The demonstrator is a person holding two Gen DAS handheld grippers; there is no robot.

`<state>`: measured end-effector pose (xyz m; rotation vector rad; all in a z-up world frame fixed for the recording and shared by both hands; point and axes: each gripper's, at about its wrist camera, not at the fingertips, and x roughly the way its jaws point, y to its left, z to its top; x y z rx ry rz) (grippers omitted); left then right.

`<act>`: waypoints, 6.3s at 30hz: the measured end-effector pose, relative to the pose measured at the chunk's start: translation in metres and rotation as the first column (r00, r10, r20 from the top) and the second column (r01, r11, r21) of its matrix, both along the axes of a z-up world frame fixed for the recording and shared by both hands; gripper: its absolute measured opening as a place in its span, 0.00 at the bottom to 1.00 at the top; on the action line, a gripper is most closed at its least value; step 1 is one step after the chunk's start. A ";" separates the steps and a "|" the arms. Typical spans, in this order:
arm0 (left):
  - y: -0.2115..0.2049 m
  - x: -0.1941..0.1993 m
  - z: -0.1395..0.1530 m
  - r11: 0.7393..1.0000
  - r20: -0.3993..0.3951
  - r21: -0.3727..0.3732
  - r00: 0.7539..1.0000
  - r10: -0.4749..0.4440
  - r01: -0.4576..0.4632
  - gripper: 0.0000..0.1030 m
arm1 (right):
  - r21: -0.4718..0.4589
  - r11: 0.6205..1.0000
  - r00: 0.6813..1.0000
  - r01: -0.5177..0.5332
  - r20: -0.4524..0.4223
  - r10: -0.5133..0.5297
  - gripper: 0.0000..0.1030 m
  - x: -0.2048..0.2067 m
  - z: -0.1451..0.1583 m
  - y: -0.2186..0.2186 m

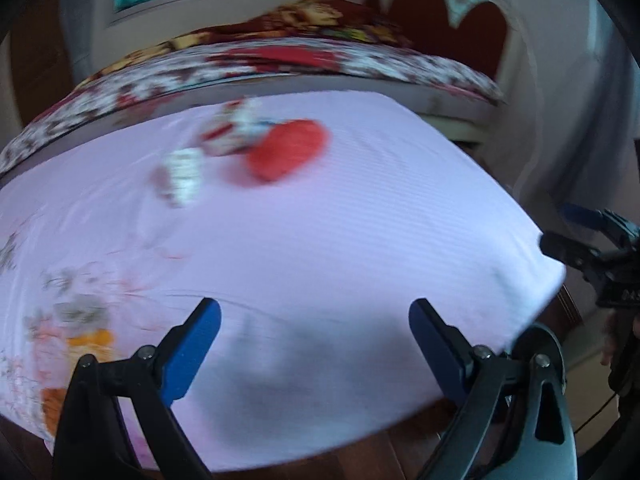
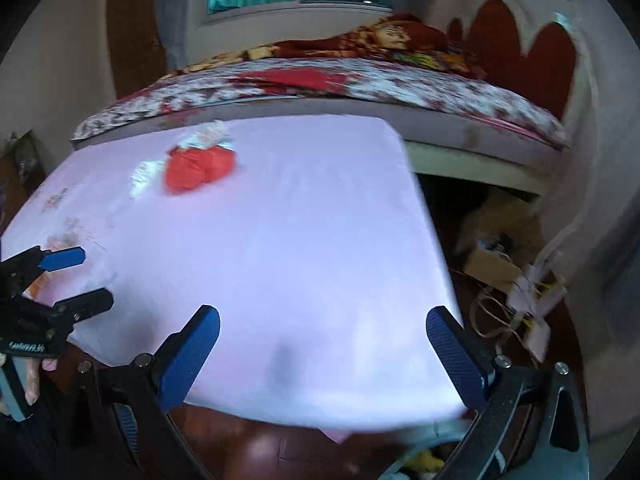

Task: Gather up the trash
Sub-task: 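Move both tools back to the table toward the tissue and red bag, then grasp the white tissue with the left gripper while the right grasps the red plastic bag, then carry the white tissue and red bag over the bin and open both grippers, then carry the white tissue and red bag over the black bin and open both grippers, then move both tools back to the bed toward the carton and blue mask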

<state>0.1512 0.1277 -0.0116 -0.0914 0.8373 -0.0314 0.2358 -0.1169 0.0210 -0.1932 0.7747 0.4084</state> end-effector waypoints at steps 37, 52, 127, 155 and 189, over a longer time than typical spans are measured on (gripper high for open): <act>0.109 0.147 -0.033 0.993 -0.067 -0.106 0.996 0.054 -0.061 0.37 | 0.040 0.999 0.996 -0.008 -0.083 0.011 0.31 0.176 -0.038 0.148; 0.079 0.119 -0.010 0.994 0.006 -0.104 1.000 0.013 -0.012 0.12 | 0.032 0.999 1.000 0.010 -0.018 -0.010 0.30 0.128 -0.021 0.084; -0.349 -0.029 -0.047 0.718 -0.136 -0.042 0.708 -0.693 0.694 0.12 | 0.041 0.934 0.932 0.356 -0.092 -0.351 0.28 -0.137 -0.051 -0.296; -0.381 -0.030 -0.128 0.635 -0.311 -0.145 0.574 -0.757 0.759 0.15 | -0.085 0.962 0.921 0.259 -0.280 -0.272 0.28 -0.139 -0.148 -0.303; -0.309 -0.021 -0.050 0.801 -0.150 0.002 0.793 -0.591 0.598 0.88 | -0.160 0.935 0.932 0.318 -0.131 -0.339 1.00 -0.106 -0.086 -0.272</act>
